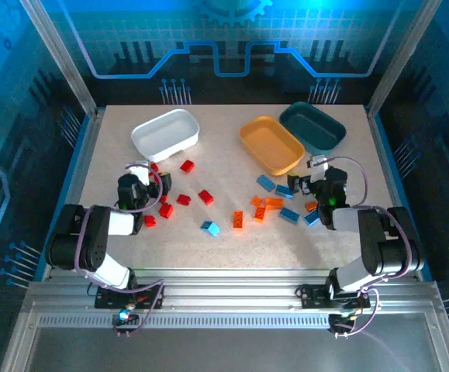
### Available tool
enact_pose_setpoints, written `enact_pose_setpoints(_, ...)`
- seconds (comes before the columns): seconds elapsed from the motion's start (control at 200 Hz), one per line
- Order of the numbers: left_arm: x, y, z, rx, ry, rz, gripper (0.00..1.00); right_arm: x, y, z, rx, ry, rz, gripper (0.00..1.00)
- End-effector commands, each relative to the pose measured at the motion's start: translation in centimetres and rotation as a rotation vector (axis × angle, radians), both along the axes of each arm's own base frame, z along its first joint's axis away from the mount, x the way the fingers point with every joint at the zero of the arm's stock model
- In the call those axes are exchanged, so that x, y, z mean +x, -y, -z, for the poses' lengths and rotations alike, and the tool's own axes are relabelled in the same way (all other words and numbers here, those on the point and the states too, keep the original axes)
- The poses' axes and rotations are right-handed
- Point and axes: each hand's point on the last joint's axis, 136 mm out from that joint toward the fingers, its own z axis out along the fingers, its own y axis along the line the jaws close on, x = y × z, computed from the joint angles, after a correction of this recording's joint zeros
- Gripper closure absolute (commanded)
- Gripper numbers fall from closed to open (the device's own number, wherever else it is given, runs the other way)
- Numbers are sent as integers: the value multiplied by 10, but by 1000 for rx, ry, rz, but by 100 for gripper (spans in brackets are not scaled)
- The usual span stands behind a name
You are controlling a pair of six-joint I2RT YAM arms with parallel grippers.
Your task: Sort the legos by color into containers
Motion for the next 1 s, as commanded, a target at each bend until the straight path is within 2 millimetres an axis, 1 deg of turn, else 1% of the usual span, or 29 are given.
enact_pose_setpoints(0.0,6,1,-11,-14,33,19,1,-2,0,-1,0,4,-11,0)
enact_pose_setpoints(0.365,5,6,-11,-12,36,45,1,-2,0,-1,0,4,-11,0)
enact_pose_setpoints(0.995,5,5,-12,-12,37,43,1,-2,0,-1,0,4,-11,0)
